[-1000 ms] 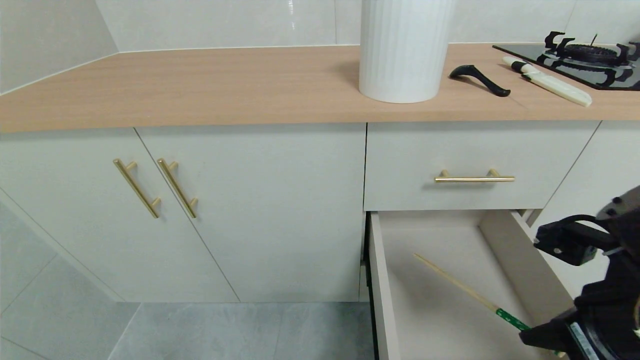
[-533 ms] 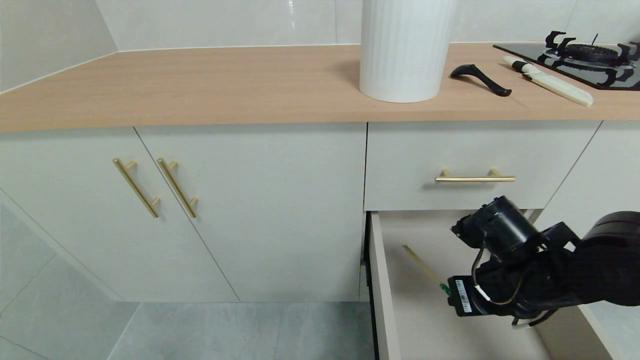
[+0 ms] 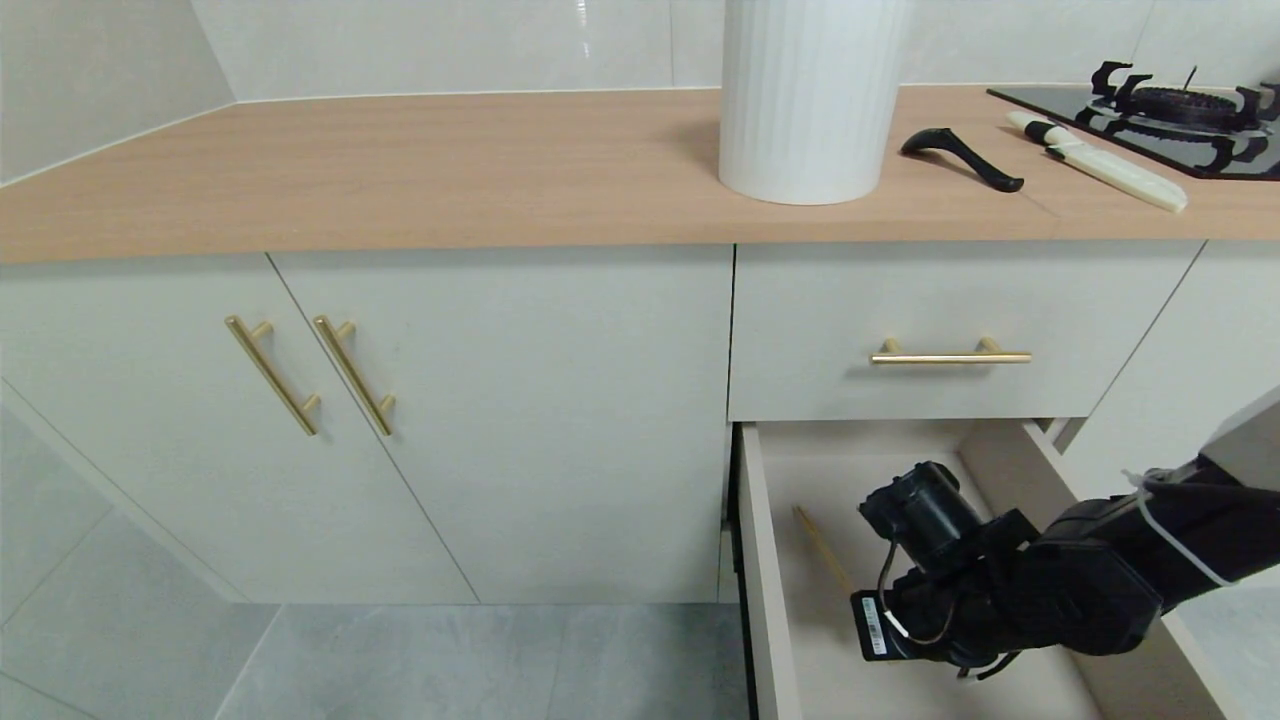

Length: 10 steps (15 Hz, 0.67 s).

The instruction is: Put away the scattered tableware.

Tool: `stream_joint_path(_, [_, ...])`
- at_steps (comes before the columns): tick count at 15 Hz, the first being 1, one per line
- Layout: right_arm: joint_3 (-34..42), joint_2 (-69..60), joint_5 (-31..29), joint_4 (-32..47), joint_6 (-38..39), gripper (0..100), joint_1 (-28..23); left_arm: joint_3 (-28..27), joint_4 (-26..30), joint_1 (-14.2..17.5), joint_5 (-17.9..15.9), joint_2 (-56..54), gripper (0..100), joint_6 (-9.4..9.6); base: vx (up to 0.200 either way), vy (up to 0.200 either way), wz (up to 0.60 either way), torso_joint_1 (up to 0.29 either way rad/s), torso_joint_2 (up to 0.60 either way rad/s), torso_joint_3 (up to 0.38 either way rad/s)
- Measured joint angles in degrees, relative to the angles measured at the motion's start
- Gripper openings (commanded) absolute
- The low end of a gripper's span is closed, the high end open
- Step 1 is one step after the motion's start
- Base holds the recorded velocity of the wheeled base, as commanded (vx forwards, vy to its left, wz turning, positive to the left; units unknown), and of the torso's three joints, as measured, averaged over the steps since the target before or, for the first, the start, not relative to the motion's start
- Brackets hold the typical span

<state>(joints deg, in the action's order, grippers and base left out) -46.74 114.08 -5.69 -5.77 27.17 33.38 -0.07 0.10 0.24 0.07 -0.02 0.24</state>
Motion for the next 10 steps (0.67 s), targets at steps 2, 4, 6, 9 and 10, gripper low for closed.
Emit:
stream_joint_path(2, [0.3, 2.4, -0.1, -2.5, -0.1, 0, 0.0, 0.0, 0.0, 0.0, 0.0, 0.0, 100, 0.0, 0.0, 0.0, 0.0, 0.0, 0.0, 0.0])
stream_joint_path(4, [0.4, 4.0, -0.2, -3.7, -0.1, 0, 0.0, 0.0, 0.0, 0.0, 0.0, 0.0, 100, 0.0, 0.0, 0.0, 0.0, 0.0, 0.0, 0.0])
stream_joint_path(6, [0.5, 4.9, -0.3, -4.7, -0.1, 0, 0.0, 0.0, 0.0, 0.0, 0.0, 0.0, 100, 0.0, 0.0, 0.0, 0.0, 0.0, 0.0, 0.0])
stream_joint_path(9, [0.6, 5.7, -1.0, -5.5, -0.1, 100, 0.2, 0.0, 0.0, 0.0, 0.0, 0.0, 100, 0.0, 0.0, 0.0, 0.0, 0.0, 0.0, 0.0])
stream_joint_path(10, [0.6, 5.8, -1.1, -5.8, 0.0, 100, 0.2, 0.0, 0.0, 0.0, 0.0, 0.0, 100, 0.02, 0.0, 0.0, 0.0, 0.0, 0.0, 0.0])
